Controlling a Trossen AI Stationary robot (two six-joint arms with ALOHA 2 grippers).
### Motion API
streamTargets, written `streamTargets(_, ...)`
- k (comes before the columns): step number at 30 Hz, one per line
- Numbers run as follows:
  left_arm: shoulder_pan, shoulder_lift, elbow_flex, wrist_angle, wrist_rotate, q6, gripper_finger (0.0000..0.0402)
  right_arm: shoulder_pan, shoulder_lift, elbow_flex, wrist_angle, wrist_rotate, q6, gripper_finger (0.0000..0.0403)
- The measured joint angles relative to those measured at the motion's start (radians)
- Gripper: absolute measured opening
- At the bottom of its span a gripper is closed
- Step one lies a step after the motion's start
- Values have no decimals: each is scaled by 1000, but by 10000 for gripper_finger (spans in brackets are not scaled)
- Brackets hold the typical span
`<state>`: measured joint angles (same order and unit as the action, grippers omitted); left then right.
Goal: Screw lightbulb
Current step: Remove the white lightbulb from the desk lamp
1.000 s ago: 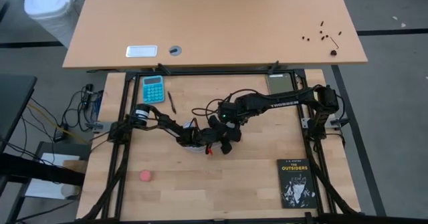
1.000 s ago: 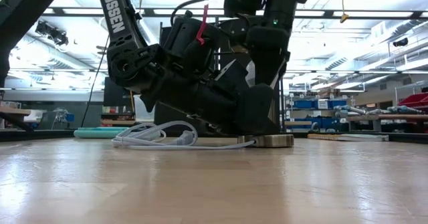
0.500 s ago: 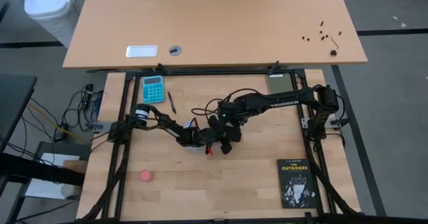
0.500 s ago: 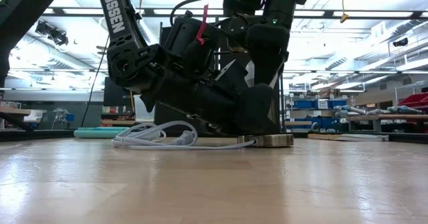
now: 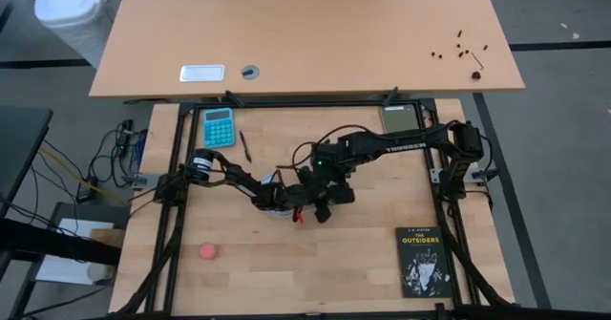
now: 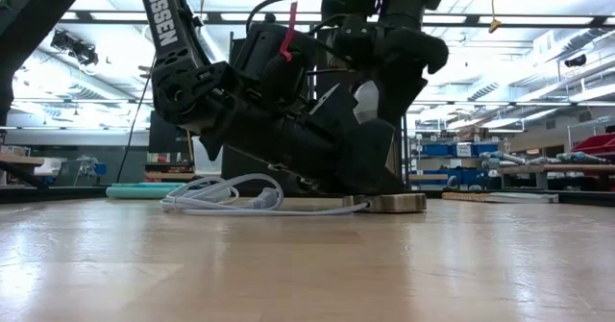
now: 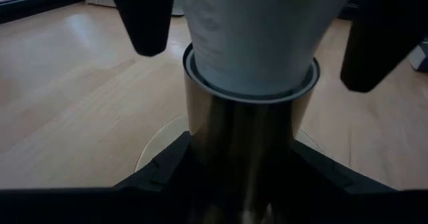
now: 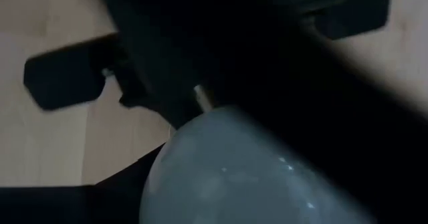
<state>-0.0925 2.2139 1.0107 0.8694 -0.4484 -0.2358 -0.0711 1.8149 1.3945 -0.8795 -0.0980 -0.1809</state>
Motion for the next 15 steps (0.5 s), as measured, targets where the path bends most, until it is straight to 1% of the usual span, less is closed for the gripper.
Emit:
streamTargets(6, -7, 0, 0, 0, 12, 5, 188, -12, -1, 0, -28, -57, -212, 269)
streamTargets(11, -12, 1, 0, -1, 17, 25, 188, -10, -1, 0, -51, -61, -391, 256)
streamTargets(15, -12, 1, 1, -1, 24, 26, 188, -12, -1, 0, -46, -62, -469, 254)
